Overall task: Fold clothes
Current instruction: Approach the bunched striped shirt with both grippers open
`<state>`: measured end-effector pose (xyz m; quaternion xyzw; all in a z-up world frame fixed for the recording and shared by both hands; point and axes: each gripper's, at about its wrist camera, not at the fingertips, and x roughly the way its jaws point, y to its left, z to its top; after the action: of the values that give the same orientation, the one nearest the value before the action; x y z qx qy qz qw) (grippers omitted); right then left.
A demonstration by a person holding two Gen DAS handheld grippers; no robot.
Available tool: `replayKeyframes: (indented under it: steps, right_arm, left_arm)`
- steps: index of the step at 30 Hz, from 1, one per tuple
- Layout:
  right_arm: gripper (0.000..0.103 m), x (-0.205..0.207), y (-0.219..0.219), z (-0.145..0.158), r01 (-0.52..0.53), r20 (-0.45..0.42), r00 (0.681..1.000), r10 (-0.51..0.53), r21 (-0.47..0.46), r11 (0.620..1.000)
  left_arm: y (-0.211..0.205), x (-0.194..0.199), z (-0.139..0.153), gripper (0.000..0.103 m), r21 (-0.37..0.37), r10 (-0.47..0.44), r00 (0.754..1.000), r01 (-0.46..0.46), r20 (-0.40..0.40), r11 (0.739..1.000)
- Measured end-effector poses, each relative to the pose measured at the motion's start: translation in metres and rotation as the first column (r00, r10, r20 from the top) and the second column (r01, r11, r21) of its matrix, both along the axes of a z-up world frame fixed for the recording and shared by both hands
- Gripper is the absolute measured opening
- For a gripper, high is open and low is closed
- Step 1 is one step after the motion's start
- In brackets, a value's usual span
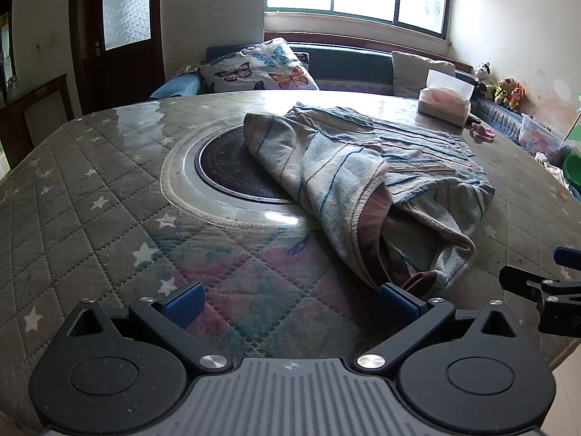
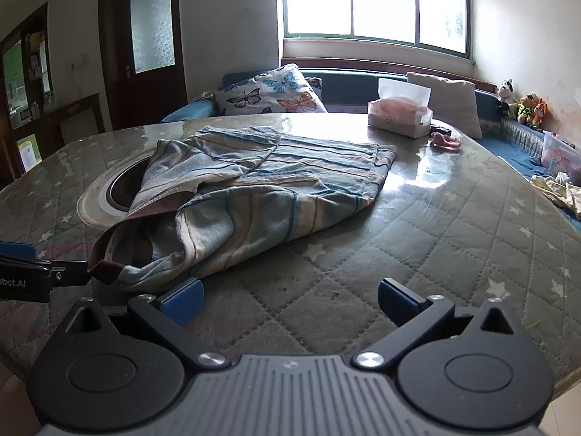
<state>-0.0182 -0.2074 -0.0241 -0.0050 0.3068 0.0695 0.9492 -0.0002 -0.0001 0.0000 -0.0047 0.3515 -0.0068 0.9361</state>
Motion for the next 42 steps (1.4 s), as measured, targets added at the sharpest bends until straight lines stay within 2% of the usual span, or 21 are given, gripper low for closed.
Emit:
replayKeyframes:
  steps: [17, 35, 40, 42]
  right_arm:
    - [0.103, 0.007, 0.007, -0.003, -0.029, -0.032, 0.999, 0.029, -0.011, 1.0]
    - [0.103, 0.028, 0.016, 0.007, -0.068, -0.027, 0.997, 0.066, -0.039, 0.997]
    - [0.102, 0.042, 0.021, 0.013, -0.096, -0.02, 0.995, 0.095, -0.054, 0.994]
    - [0.1, 0.048, 0.024, 0.016, -0.112, -0.017, 0.994, 0.112, -0.065, 0.992]
  left_arm:
    - [0.003, 0.004, -0.002, 0.103, -0.007, -0.007, 0.999, 0.007, -0.032, 1.0]
    - [0.004, 0.021, 0.011, 0.103, 0.014, -0.028, 1.0, 0.028, 0.004, 0.999]
    - [0.004, 0.032, 0.015, 0.101, 0.021, -0.038, 0.999, 0.038, 0.011, 0.999]
    - [0.005, 0.037, 0.017, 0.096, 0.026, -0.041, 0.999, 0.041, 0.015, 0.999]
